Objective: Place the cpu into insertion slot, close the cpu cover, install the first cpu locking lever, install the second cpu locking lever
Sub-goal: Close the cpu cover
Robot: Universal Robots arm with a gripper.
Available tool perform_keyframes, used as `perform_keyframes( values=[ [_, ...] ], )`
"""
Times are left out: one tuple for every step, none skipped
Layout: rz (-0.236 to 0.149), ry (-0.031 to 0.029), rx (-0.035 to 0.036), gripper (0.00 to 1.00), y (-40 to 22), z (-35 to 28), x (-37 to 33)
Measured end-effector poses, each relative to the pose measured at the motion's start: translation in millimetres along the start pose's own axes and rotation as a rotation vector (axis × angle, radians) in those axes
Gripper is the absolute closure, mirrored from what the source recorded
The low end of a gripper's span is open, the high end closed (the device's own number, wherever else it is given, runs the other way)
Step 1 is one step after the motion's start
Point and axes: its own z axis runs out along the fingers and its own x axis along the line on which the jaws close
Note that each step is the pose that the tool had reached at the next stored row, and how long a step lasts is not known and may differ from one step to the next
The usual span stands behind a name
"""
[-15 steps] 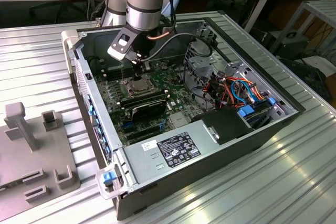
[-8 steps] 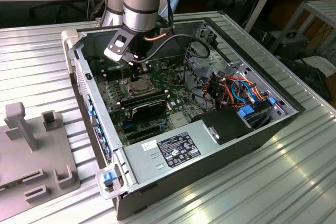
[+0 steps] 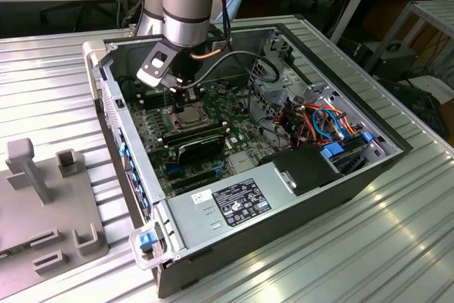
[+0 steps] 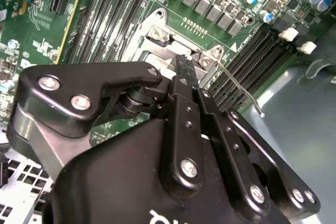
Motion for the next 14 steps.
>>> perform_keyframes(
  values=[
    [0.0,0.0,0.0001,0.89,-0.1,2.2,0.0],
    [0.0,0.0001,0.0002,0.89,-0.9,5.3,0.1],
    [0.0,0.0001,0.0003,0.89,-1.5,6.9,0.1],
    [0.0,0.0003,0.0004,0.89,-1.9,8.0,0.1],
    [0.0,0.0004,0.0007,0.89,-2.1,9.3,0.1],
    [0.0,0.0006,0.0011,0.89,-2.2,10.3,0.2],
    [0.0,0.0012,0.0018,0.89,-2.3,12.1,0.2],
    [0.0,0.0018,0.0021,0.89,-2.4,13.0,0.2],
    [0.0,0.0025,0.0022,0.89,-2.5,13.4,0.2],
    [0.0,0.0029,0.0023,0.89,-2.4,13.3,0.2],
    [0.0,0.0028,0.0022,0.89,-2.4,11.6,0.2],
    [0.0,0.0028,0.0023,0.89,-2.4,10.4,0.2],
    [0.0,0.0029,0.0023,0.89,-2.4,9.4,0.2],
    [0.0,0.0029,0.0023,0.89,-2.3,8.2,0.1]
  ],
)
